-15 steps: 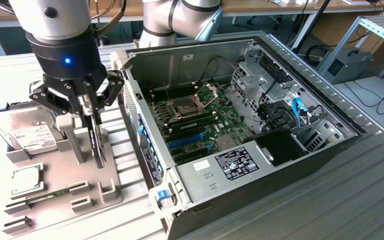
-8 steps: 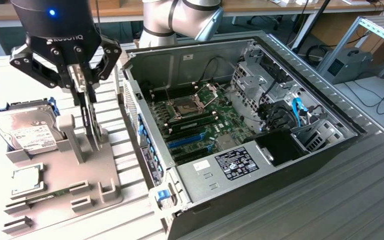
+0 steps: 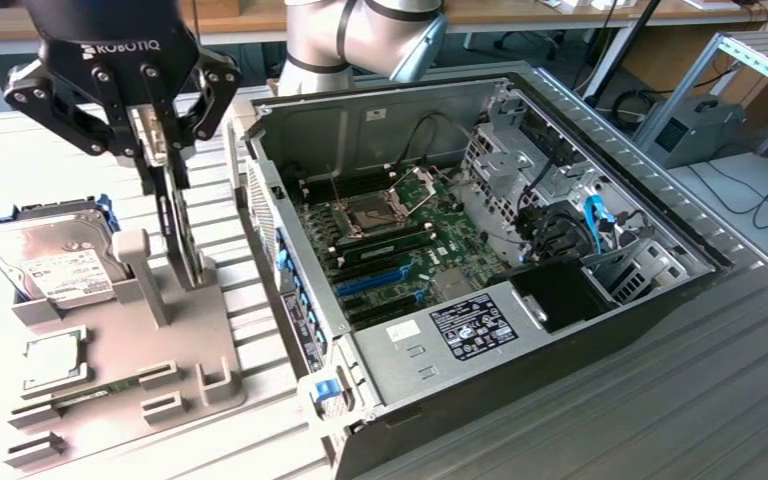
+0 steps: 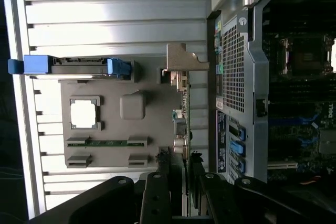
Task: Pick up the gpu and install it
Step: 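Pick up the gpu and move the gpu toward the slot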
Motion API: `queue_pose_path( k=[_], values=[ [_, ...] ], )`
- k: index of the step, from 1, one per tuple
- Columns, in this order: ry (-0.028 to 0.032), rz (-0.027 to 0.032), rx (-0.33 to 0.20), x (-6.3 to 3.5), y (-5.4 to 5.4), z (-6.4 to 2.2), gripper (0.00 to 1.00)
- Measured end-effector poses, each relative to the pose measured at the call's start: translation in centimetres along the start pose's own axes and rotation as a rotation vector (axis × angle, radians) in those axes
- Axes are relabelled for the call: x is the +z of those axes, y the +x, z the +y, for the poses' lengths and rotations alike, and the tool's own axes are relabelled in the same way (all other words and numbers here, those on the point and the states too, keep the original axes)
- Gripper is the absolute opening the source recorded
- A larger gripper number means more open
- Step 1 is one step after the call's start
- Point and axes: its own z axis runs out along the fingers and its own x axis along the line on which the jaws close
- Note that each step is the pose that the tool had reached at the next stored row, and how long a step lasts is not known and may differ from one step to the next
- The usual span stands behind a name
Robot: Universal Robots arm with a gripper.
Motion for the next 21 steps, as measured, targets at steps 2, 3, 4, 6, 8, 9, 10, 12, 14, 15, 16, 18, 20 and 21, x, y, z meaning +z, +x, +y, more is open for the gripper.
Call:
queue_pose_path(
  k=[2,3,4,6,8,9,10,12,14,15,16,18,20,21],
  values=[
    [0.0004,0.0,0.0,-0.25,0.0,0.0,0.27],
    [0.0007,0.0001,0.0,-0.38,0.0,0.0,0.27],
    [0.0009,0.0,0.0,-0.49,0.0,0.0,0.27],
    [0.0013,0.0,0.0,-0.63,0.0,0.0,0.27],
    [0.0012,-0.0001,0.0,-0.63,0.0,0.0,0.27],
    [0.0013,0.0,0.0,-0.64,0.0,0.0,0.27],
    [0.0014,0.0,0.0,-0.64,0.0,0.0,0.27],
    [0.0015,0.0002,0.0,-0.65,-0.1,0.01,0.27],
    [0.0014,-0.0001,0.0,-0.63,-0.3,0.01,0.27],
    [0.0016,0.0,0.0,-0.63,-0.6,0.02,0.27],
    [0.002,0.0,0.0,-0.61,-0.9,0.03,0.27],
    [0.0031,0.0,0.0,-0.6,-1.4,0.05,0.27],
    [0.0039,0.0,0.0,-0.58,-2.1,0.07,0.27],
    [0.0044,0.0,0.0,-0.56,-2.6,0.09,0.27]
  ],
)
